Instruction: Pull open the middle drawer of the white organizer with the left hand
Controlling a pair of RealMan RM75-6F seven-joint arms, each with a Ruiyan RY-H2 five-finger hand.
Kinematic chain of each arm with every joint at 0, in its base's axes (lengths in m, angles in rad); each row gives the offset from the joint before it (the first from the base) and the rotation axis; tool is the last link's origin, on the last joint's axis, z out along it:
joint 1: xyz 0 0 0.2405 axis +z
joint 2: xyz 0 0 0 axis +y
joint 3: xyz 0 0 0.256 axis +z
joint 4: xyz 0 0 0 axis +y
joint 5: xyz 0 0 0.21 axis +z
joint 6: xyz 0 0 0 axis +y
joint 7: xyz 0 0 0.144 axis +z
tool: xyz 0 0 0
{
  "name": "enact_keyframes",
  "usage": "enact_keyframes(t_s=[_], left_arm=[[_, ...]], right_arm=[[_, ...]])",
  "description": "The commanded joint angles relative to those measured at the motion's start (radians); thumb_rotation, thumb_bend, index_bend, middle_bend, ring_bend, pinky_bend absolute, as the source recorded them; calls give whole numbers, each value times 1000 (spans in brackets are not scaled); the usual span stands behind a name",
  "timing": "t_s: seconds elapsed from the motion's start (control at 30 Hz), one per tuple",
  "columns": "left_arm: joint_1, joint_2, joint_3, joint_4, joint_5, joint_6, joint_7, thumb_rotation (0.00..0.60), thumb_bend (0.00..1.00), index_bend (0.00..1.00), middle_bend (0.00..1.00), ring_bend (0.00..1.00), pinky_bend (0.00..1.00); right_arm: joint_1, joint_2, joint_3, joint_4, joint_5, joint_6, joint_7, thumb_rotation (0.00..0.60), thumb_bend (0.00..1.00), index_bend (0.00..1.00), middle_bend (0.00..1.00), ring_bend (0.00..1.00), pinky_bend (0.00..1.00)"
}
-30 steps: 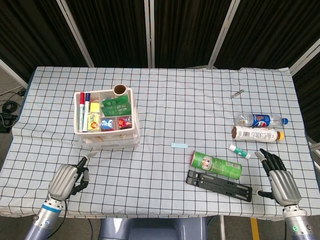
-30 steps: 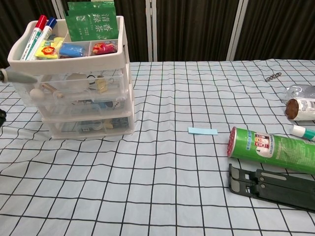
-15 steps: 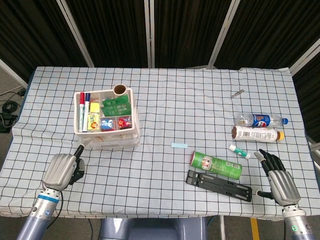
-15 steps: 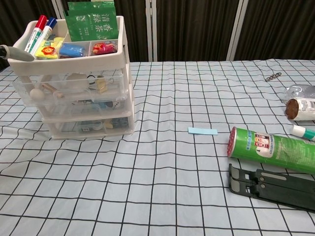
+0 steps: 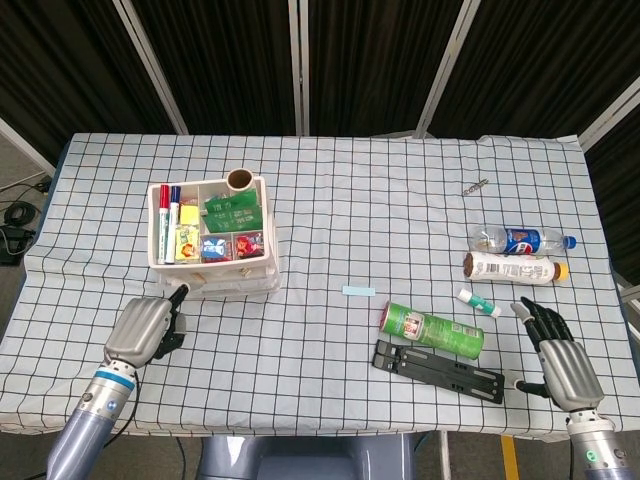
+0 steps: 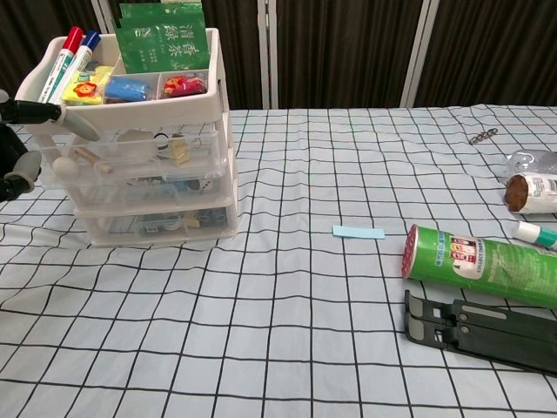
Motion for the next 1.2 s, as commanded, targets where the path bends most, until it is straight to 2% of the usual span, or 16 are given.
enact_keyframes(t_s=[0.03, 0.4, 0.67, 1.2], left_arm=[[-15, -11, -9, 9, -24, -3, 6, 600, 822, 173, 861, 871, 792], [-47, -38, -18, 35, -80, 6, 19, 600, 822, 199, 861, 871, 792], [-68, -46, -16, 43, -125, -12, 9, 600, 822, 294, 861, 871, 792], [-52, -12, 29, -4, -44, 9, -38, 600, 823, 314, 864, 874, 792]], right_arm=[[0, 0, 0, 0, 0, -1, 0, 600, 113, 40, 0, 0, 0], [1, -3, 0, 2, 2, -4, -6, 600, 113, 40, 0, 0, 0], [1, -4, 0, 3, 4, -4, -8, 600, 113, 40, 0, 0, 0], [-1, -4, -3, -1, -4, 2, -11, 600, 114, 40, 0, 0, 0]])
